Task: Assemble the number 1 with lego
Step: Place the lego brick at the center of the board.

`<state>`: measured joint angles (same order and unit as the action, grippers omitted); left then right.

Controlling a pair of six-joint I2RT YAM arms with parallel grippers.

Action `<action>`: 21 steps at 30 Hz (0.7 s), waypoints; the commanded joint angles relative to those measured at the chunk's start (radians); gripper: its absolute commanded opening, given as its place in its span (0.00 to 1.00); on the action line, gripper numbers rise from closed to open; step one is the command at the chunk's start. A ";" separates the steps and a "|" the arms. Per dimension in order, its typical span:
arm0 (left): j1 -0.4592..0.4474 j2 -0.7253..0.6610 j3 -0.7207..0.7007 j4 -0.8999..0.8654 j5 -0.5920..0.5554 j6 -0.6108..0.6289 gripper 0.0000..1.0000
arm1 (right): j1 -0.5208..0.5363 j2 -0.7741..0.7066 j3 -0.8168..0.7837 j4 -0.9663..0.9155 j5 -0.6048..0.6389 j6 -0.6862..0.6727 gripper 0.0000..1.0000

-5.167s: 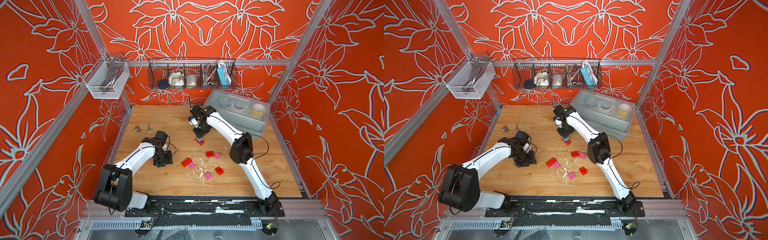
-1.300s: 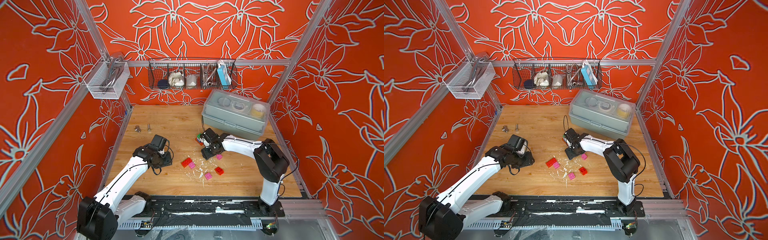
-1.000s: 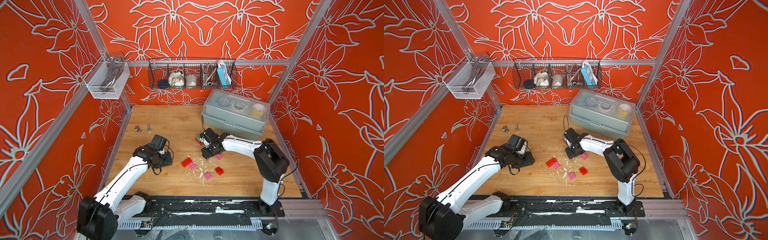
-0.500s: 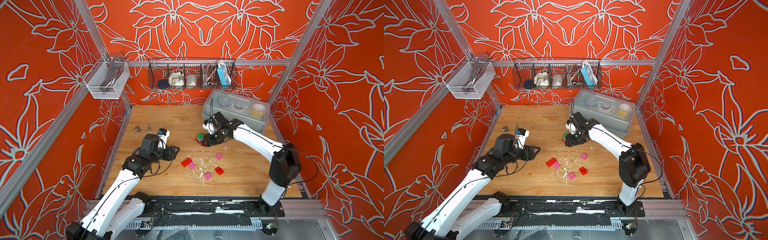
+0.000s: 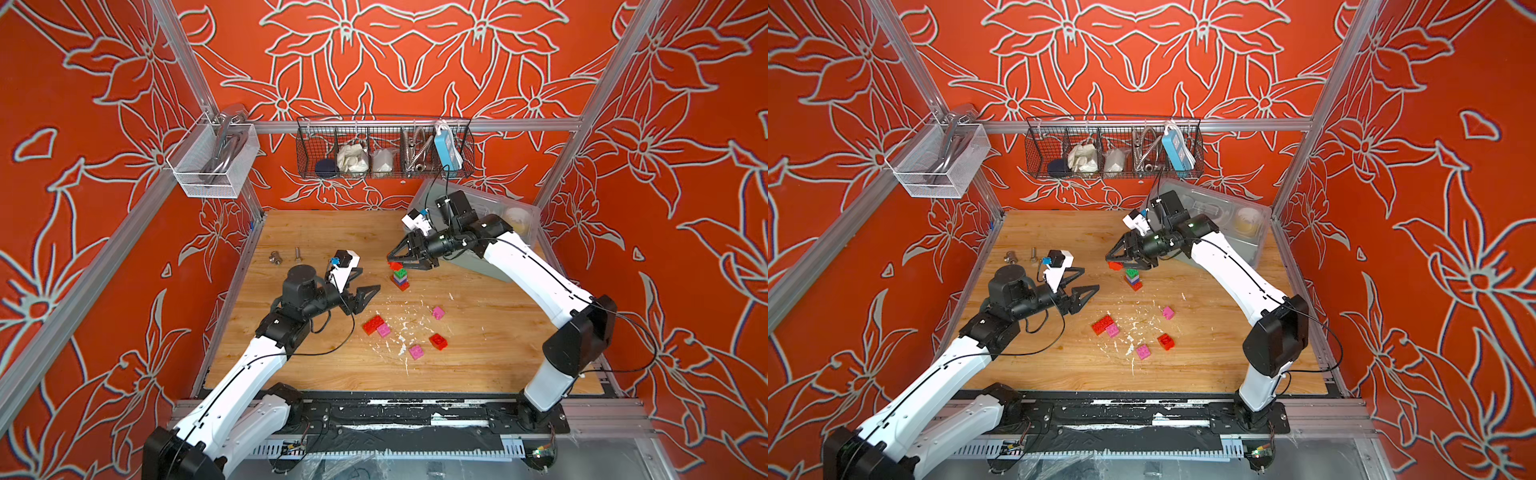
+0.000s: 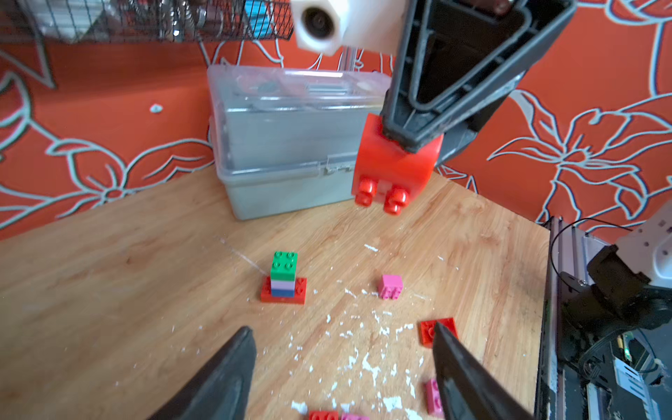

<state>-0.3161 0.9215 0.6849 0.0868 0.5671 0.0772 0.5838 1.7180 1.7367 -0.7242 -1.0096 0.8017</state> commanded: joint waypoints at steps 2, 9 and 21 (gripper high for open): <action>-0.005 0.038 0.050 0.158 0.093 0.021 0.73 | -0.001 -0.001 -0.009 0.133 -0.145 0.183 0.46; -0.005 0.060 0.088 0.260 0.139 -0.054 0.69 | 0.000 0.000 -0.027 0.211 -0.186 0.256 0.46; -0.016 0.174 0.183 0.226 0.163 -0.240 0.63 | -0.001 -0.021 -0.050 0.276 -0.203 0.289 0.46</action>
<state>-0.3229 1.0832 0.8452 0.2939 0.7006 -0.0978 0.5838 1.7184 1.6974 -0.4911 -1.1797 1.0733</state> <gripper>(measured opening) 0.634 0.527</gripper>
